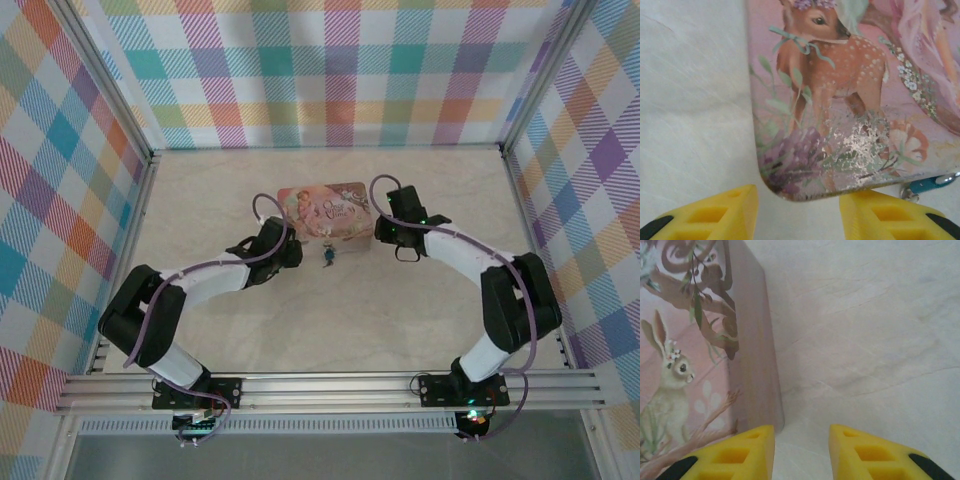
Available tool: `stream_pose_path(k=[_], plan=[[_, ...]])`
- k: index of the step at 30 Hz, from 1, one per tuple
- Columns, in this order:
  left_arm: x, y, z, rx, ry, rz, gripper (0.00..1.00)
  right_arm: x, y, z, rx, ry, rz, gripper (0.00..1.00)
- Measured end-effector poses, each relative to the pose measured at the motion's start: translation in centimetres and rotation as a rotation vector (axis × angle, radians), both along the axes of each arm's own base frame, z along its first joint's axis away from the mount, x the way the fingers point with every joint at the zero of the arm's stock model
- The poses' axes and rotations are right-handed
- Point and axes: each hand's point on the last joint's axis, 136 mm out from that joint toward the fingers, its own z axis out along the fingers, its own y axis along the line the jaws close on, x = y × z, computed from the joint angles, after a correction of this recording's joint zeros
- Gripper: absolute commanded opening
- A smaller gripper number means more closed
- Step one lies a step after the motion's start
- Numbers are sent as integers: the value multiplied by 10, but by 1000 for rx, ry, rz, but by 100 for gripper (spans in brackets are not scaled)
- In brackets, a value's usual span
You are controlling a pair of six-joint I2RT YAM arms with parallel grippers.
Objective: Unlock the padlock with the key
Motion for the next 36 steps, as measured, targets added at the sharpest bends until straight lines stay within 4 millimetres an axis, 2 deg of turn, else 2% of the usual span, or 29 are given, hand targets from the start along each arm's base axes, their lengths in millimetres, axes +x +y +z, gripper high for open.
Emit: stream_pose_path(k=[4,8,11,14,19,22,28,31,36], plan=[[-1,6,5,2,-8,7,49,-2,8,-11,27,35,30,34],[-24,7,11,-66,-26,-24,53,-2,16,-10,58,36,57,33],[-42,0,10,-128,-33,-59,57,-3,19,-9,72,37,69,33],[-50,-15,0,-185,-17,-103,58,-3,24,-10,89,39,87,32],[-44,-44,-21,-235,2,-154,58,-3,33,-10,106,31,111,32],[-36,-54,-34,-237,25,-159,57,-5,34,-14,109,29,115,33],[-15,-72,-31,-249,-2,-163,55,-24,27,-30,98,70,112,33],[-7,-79,-33,-236,-15,-157,54,-26,26,-29,105,69,107,33],[-5,-84,-45,-165,-33,-131,54,-23,28,-23,124,45,99,33]])
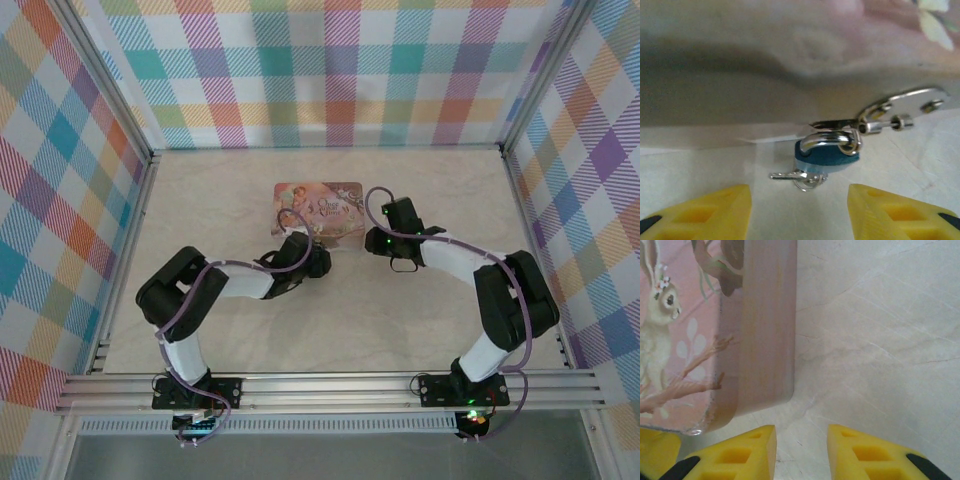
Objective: Unlock the padlock with the key
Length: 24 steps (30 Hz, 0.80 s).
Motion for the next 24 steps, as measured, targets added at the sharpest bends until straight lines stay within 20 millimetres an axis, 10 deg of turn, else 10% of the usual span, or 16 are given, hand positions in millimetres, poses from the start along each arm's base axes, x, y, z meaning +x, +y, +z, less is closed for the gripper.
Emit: stream_pose_path(k=[4,17,24], plan=[[4,0,-1,52,-40,41,51,-2,0,2,8,-9,-3,33],[21,8,-8,223,-112,88,0,-14,-5,6,23,-26,-12,33],[-3,13,-6,207,-89,-11,0,-21,-2,7,44,-33,-16,33]])
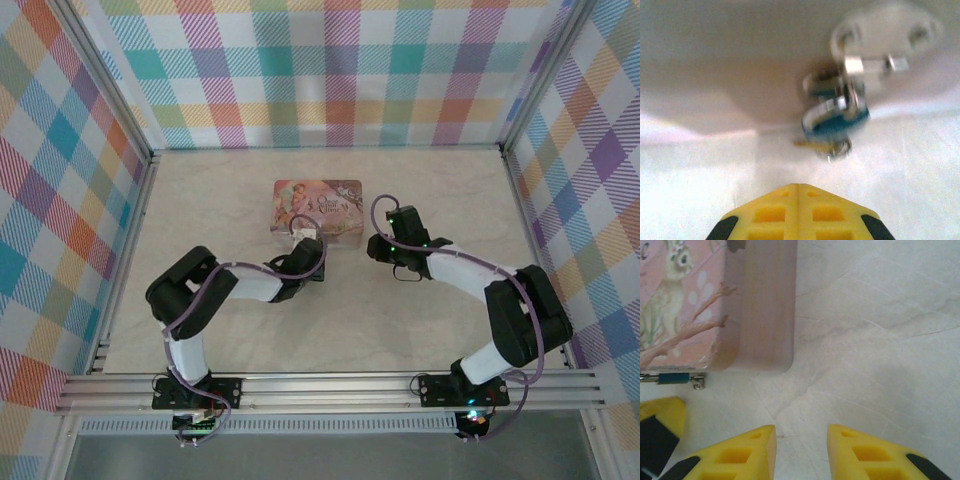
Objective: Unlock the padlock with the key
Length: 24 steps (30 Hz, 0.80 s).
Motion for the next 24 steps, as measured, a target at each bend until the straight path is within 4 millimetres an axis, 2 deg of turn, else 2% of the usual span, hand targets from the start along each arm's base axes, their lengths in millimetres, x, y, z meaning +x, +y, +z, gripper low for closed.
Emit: stream_pose_path(k=[3,8,10,15,16,19,22,24], plan=[[-12,1,14,-45,9,-48,0,-4,6,3,17,-13,11,33],[-16,-3,58,-177,-21,-119,0,-15,20,6,41,-33,60,38],[-15,0,71,-206,-33,-120,15,-21,31,6,50,-42,96,40],[-9,20,88,-242,-24,-70,31,-36,73,-4,61,-64,220,44],[-5,26,90,-237,-18,-51,37,-38,81,-10,54,-60,243,45],[12,44,104,-217,-11,8,44,-39,100,-29,34,-44,285,49],[38,58,136,-219,-40,59,54,-32,107,-42,28,-56,296,55],[64,64,158,-224,-66,90,54,-28,110,-48,28,-68,298,57]])
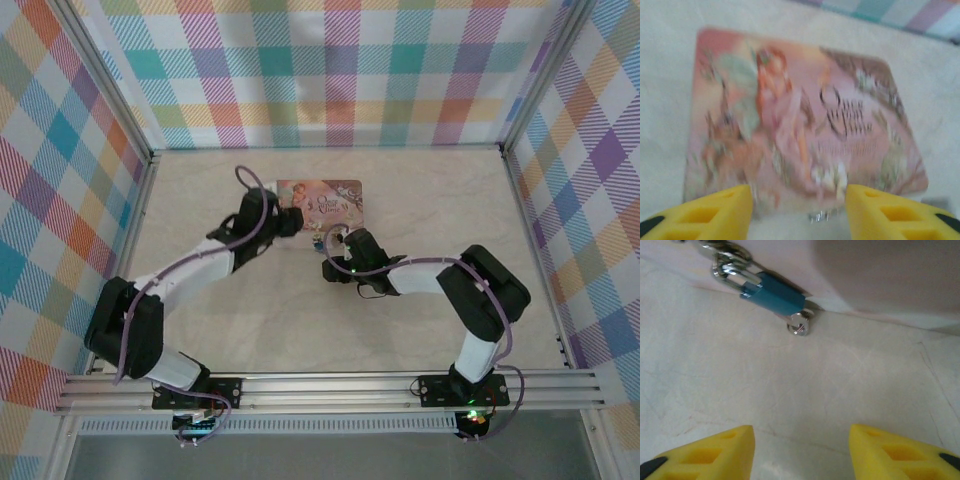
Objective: Unlock the padlock with the key
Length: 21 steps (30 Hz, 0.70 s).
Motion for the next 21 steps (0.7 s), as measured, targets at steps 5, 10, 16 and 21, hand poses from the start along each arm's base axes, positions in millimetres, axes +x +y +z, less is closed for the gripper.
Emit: stream_pose_path(k=[5,10,16,21], plan=[[80,-4,25,16,4,24,54,10,8,6,43,-49,-6,58],[131,-18,-14,81,85,6,52,12,10,0,30,-63,-27,56],[154,-29,-64,136,196,-19,53,21,16,-2,-32,-120,-82,54],[164,-36,-49,128,174,-43,51,33,26,-3,-65,-162,-121,52]])
